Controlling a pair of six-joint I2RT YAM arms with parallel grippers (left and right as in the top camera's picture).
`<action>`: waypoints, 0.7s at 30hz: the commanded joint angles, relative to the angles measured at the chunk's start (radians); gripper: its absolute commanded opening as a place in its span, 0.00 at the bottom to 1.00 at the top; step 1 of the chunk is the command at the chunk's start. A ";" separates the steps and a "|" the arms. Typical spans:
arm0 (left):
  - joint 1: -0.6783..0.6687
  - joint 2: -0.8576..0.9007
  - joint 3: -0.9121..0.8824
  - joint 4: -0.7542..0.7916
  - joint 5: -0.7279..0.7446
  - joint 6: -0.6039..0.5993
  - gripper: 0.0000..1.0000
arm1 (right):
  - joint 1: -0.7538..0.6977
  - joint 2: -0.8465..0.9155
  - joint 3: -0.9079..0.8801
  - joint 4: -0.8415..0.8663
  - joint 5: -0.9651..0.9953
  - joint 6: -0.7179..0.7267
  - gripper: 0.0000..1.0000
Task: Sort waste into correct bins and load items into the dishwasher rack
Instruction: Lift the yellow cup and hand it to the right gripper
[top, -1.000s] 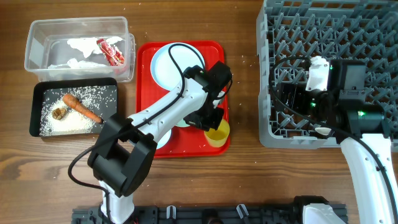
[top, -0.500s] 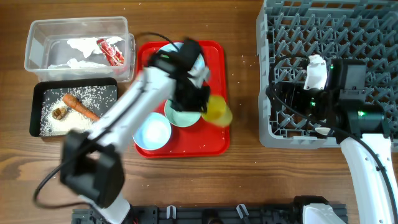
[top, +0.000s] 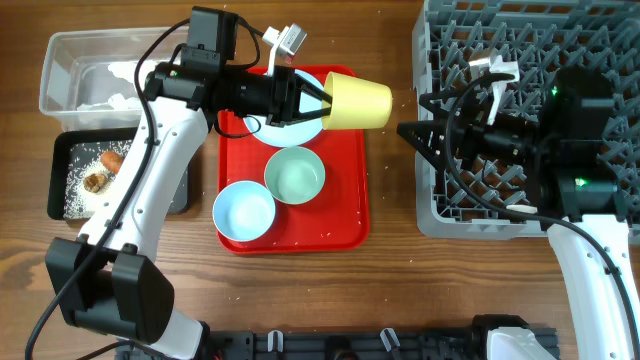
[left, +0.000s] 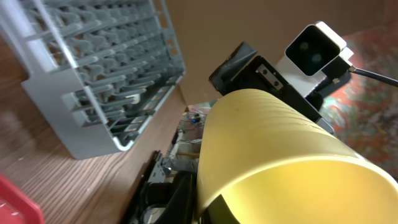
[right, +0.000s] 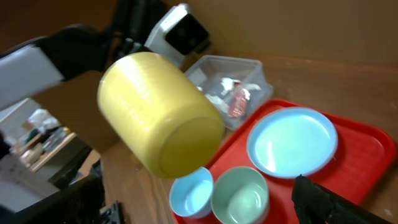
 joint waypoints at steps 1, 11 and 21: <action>-0.001 -0.014 0.011 0.010 0.077 0.002 0.04 | 0.016 0.006 0.023 0.045 -0.147 -0.001 1.00; -0.048 -0.014 0.011 0.014 0.107 0.003 0.04 | 0.145 0.084 0.023 0.159 -0.075 0.032 0.99; -0.076 -0.014 0.011 0.014 0.106 0.006 0.04 | 0.145 0.122 0.023 0.325 -0.083 0.104 0.87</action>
